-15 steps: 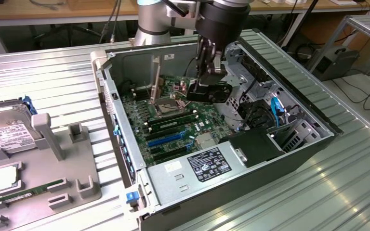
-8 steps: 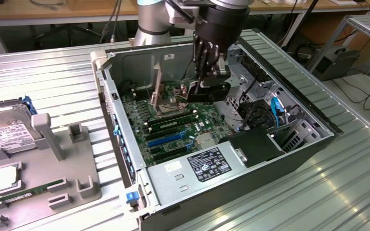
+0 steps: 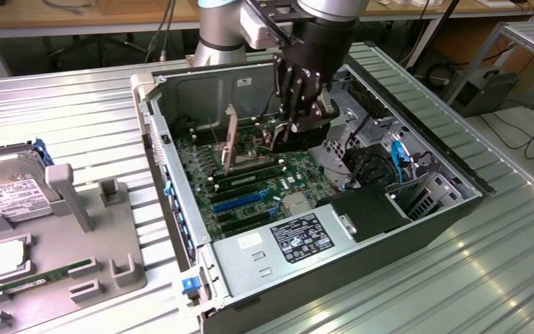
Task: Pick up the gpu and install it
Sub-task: 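Insert the gpu into the slot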
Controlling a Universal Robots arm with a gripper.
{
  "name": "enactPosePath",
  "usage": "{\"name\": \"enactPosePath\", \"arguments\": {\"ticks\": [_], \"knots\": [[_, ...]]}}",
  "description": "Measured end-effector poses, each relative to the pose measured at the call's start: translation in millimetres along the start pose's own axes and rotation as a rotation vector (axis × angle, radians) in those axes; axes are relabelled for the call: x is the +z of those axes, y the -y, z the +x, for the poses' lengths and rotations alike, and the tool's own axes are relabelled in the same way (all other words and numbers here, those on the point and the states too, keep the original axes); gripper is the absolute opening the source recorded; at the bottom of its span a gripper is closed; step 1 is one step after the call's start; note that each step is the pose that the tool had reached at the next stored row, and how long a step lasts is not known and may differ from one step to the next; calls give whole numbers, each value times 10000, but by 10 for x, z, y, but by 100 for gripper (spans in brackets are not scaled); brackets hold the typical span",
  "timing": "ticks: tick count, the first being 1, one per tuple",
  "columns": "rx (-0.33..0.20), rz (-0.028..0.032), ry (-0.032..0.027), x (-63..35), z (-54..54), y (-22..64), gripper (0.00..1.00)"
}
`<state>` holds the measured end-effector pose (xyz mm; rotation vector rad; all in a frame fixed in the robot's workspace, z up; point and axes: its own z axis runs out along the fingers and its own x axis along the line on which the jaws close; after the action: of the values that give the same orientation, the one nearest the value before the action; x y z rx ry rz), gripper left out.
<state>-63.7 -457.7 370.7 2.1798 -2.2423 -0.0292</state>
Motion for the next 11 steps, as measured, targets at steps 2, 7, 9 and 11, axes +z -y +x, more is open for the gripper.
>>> {"name": "enactPosePath", "arguments": {"ticks": [2,7,9,11], "knots": [[-26,33,1,39,88,-53,26],[-26,50,3,123,105,-267,26],[-26,52,2,158,106,-314,26],[-34,62,2,198,107,-353,26]]}}
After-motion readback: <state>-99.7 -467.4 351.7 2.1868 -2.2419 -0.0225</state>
